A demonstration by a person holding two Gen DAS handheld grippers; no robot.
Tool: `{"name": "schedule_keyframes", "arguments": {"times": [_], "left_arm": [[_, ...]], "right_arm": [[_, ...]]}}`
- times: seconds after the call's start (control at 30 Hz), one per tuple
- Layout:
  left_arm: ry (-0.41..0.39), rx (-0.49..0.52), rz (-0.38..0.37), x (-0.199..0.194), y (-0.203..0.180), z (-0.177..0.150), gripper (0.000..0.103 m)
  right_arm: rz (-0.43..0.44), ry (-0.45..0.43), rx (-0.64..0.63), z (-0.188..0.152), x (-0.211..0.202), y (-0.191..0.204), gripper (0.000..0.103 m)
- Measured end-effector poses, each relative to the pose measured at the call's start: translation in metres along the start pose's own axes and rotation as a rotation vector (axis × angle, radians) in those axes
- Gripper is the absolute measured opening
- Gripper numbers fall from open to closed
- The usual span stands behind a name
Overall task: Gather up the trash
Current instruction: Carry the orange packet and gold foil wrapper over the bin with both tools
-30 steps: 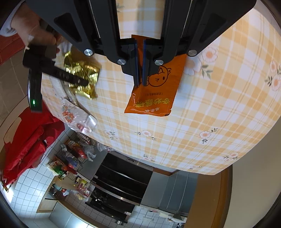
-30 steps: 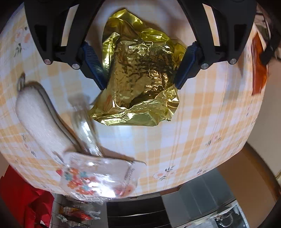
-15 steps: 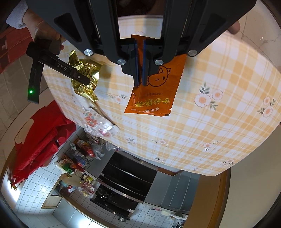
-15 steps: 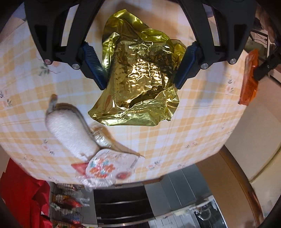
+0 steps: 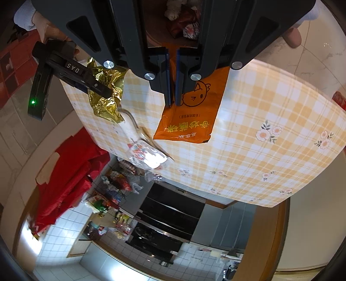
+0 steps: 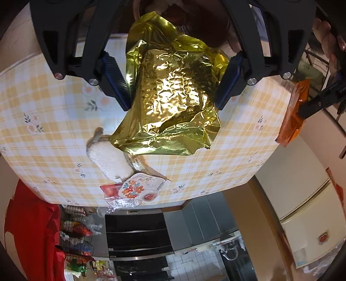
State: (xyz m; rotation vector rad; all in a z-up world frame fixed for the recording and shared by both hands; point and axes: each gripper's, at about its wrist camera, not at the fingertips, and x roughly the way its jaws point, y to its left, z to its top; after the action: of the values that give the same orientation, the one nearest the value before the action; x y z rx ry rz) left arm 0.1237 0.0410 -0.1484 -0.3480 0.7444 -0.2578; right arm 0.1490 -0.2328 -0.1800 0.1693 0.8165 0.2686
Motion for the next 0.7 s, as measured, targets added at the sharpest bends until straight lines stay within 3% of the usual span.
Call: {"name": "schedule_keyframes", "arguments": {"times": [0.27,0.7], "left_arm": [[0.007,0.039,-0.022,-0.019,-0.025,-0.025,0.004],[-0.013,0.065,-0.062,-0.057,-0.046,-0.064,0.004]], "right_arm": [[0.014,-0.014,-0.011,-0.032,-0.033,-0.003,0.079],[0.055,0.014,-0.088,-0.080,-0.061,0.025,0.079]]}}
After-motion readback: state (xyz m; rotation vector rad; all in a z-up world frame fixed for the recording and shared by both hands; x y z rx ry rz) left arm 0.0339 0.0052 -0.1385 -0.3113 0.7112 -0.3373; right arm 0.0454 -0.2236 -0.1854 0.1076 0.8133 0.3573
